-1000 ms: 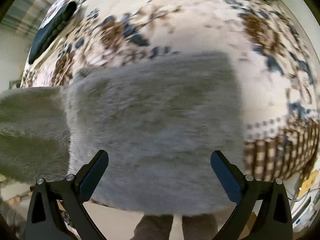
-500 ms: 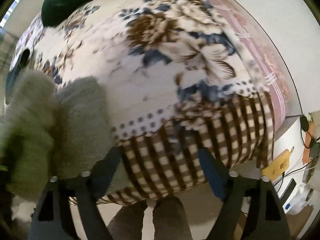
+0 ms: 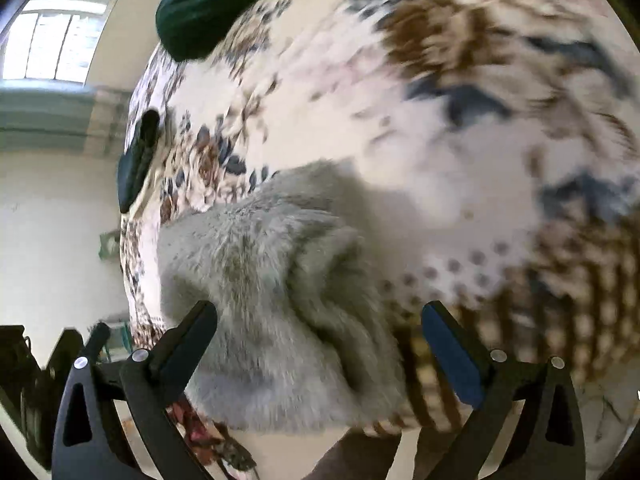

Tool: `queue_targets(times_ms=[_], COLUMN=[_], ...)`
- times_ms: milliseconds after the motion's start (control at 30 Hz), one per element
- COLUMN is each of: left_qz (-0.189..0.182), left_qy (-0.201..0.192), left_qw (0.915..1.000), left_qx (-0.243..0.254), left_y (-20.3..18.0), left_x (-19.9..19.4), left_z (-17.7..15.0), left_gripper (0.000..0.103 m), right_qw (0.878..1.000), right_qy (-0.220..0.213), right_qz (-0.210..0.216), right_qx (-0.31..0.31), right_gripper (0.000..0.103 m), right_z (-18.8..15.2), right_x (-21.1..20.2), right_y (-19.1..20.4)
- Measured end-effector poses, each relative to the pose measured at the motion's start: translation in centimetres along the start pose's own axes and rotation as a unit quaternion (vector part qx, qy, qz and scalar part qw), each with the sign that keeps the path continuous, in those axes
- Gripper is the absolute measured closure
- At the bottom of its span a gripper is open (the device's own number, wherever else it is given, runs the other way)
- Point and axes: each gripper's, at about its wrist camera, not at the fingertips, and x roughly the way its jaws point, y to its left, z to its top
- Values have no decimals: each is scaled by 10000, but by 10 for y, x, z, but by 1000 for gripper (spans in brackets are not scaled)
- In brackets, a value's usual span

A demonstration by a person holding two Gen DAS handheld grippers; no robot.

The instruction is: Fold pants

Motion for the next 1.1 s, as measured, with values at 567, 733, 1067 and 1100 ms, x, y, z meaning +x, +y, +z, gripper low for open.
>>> queue_targets(times_ms=[567, 733, 1067, 1100], left_qz=[351, 343, 157, 109], left_qy=[732, 998, 1214, 1156], left_qw=[9932, 9913, 9880, 9890], left_qx=[-833, -783, -943, -919], left_y=[105, 101, 102, 100], left_x=[107, 130, 138, 133], left_z=[40, 32, 30, 33], left_gripper=[20, 20, 18, 18], right_qw=[9984, 9837, 9907, 9940], right_qy=[27, 614, 626, 361], right_qz=[-284, 647, -289, -154], right_qx=[495, 1563, 1171, 1023], right_gripper=[47, 70, 49, 40], right_z=[16, -36, -32, -23], right_x=[-4, 30, 12, -2], right_y=[-32, -72, -74, -66])
